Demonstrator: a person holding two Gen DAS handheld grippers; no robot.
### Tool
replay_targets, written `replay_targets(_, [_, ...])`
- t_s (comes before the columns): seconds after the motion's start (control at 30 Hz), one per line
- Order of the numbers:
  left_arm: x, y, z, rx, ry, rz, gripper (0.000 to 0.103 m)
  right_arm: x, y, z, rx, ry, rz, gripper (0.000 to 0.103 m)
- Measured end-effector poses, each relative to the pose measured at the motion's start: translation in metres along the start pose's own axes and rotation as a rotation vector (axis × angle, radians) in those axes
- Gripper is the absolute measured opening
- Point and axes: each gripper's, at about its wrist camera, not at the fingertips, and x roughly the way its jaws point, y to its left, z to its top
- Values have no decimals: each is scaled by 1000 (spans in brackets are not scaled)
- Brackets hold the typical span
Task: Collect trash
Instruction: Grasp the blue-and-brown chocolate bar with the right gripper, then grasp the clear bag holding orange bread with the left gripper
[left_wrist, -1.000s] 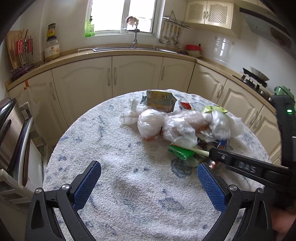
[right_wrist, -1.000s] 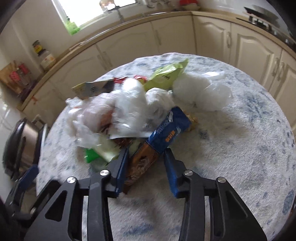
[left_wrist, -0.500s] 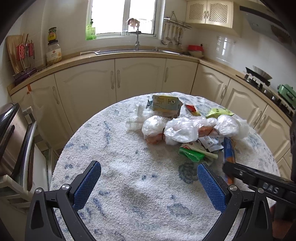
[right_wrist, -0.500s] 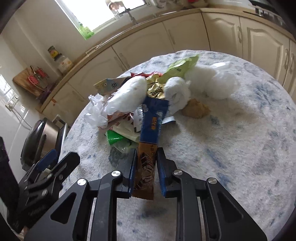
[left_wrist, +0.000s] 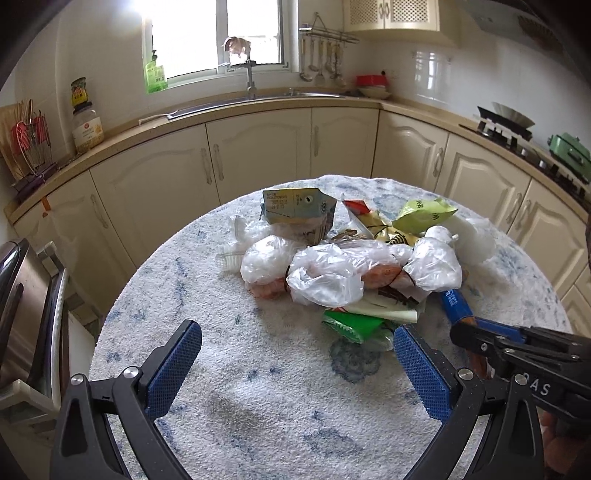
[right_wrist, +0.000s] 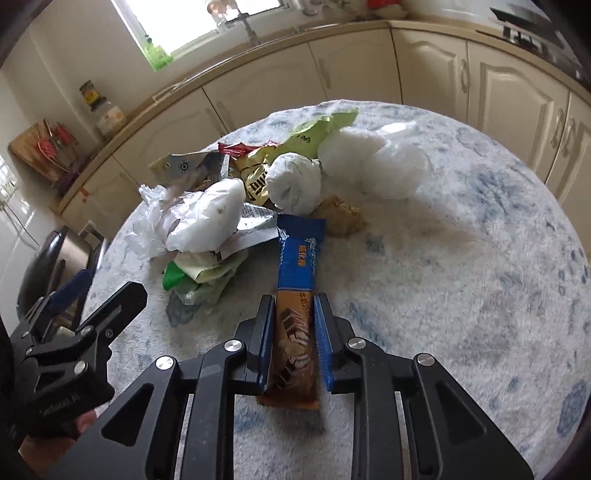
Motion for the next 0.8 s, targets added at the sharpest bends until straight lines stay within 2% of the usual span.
replay_targets(0.03, [1,0,2,-6,2,0,102,1,0,1,-18,-3,-7,20])
replay_targets(0.17, [5,1,11,-41,-13,-33,102,-3,-9,-1,4,-16,28,19])
replay_targets(0.3, [16,-1,18,2,-26,-11,102,-8,-15,0,11,-17,55,19])
replay_targets(0.4, [34,-6,25,122,-32,3,102,-9,-21,-1,12,-12,55,19])
replay_targets(0.47, [51,-14,29,234,-34,45,102,-9,-24,-1,18,-11,54,19])
replay_targets(0.5, [59,-18,31,267,-18,93,102,-8,-24,-1,18,-8,55,19])
replay_targets(0.6, [72,-24,37,350,-32,30,101,-7,-24,-1,19,-6,54,19])
replay_targets(0.63, [76,-24,38,356,-17,-15,92,-7,-24,0,21,-6,54,19])
replay_targets(0.67, [80,-24,40,344,6,-75,76,-7,-24,1,23,-6,54,19])
replay_targets(0.7, [82,-25,40,334,27,-122,69,-8,-23,1,23,-7,51,19])
replay_targets(0.73, [83,-28,39,346,35,-144,55,-8,-23,2,21,-9,50,19])
replay_targets(0.8, [82,-31,39,363,34,-138,47,-10,-25,2,26,-13,54,19])
